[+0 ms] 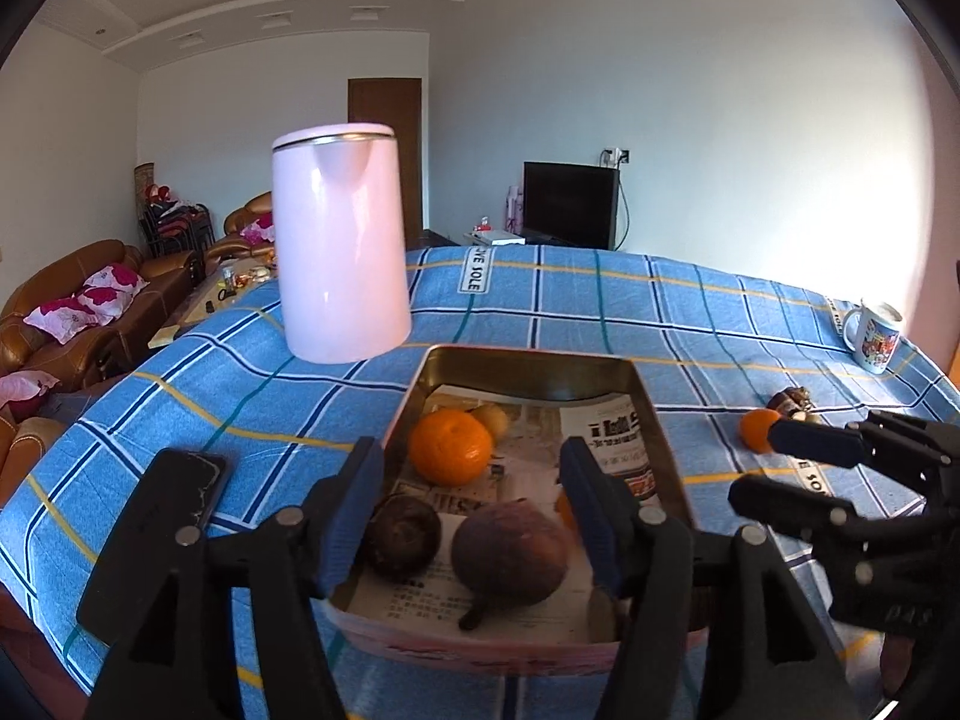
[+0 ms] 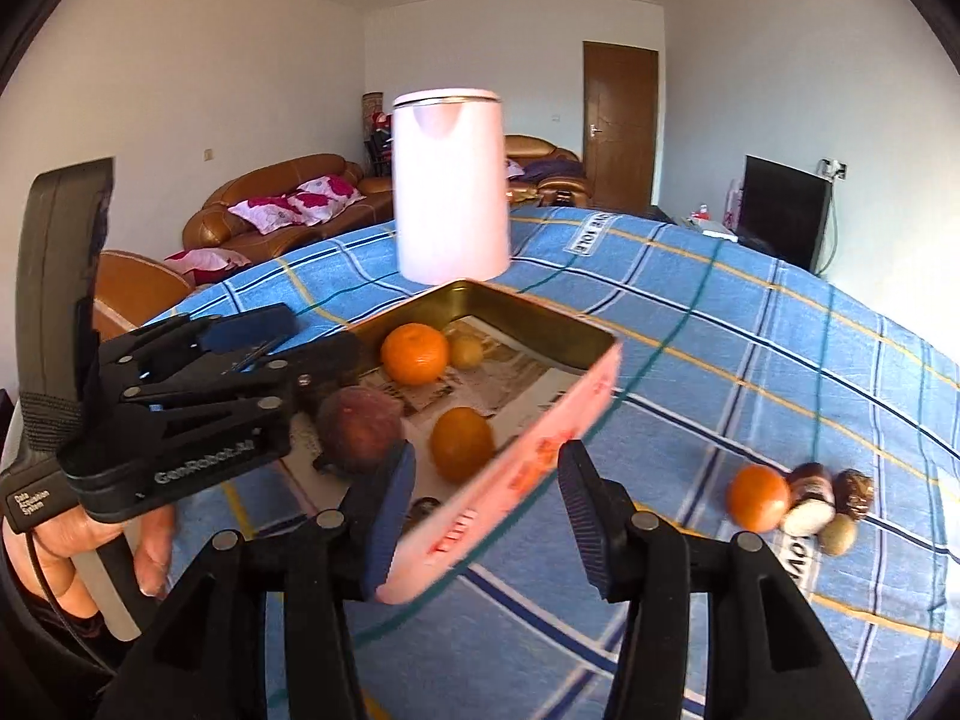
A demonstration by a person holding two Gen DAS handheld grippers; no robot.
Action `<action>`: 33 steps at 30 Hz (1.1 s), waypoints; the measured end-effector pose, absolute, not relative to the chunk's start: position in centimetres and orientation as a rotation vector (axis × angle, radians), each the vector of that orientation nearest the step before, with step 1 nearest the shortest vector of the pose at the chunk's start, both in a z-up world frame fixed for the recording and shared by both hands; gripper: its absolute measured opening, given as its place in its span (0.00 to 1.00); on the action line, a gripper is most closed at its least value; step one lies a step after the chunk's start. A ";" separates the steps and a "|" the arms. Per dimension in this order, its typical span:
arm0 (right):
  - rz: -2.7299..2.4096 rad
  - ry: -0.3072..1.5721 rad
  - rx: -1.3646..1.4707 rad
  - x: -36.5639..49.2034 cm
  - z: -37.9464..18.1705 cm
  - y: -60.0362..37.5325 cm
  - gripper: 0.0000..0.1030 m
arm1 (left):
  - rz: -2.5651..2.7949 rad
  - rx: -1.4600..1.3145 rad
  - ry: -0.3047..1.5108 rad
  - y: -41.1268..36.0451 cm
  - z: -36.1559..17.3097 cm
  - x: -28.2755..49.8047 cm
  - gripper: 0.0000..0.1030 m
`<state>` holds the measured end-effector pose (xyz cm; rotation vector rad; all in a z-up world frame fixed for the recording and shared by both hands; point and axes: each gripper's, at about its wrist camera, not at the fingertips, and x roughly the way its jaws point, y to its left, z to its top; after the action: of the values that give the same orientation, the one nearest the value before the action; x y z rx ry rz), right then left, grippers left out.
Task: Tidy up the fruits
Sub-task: 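Open the left tool over the tin while the right tool releases the pastry inside, then grasp an orange with the left tool while the right tool grasps a yellow-brown round fruit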
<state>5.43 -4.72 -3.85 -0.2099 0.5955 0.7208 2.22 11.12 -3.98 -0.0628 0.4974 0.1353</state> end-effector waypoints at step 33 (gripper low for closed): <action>0.398 0.789 -0.094 14.7 -6.4 -19.3 0.28 | -0.149 0.029 0.714 -4.1 -5.9 12.7 0.71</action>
<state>14.72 -19.29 -6.40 -0.0944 0.7885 0.3976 12.72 -4.11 -5.94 0.0294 0.7141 -0.1486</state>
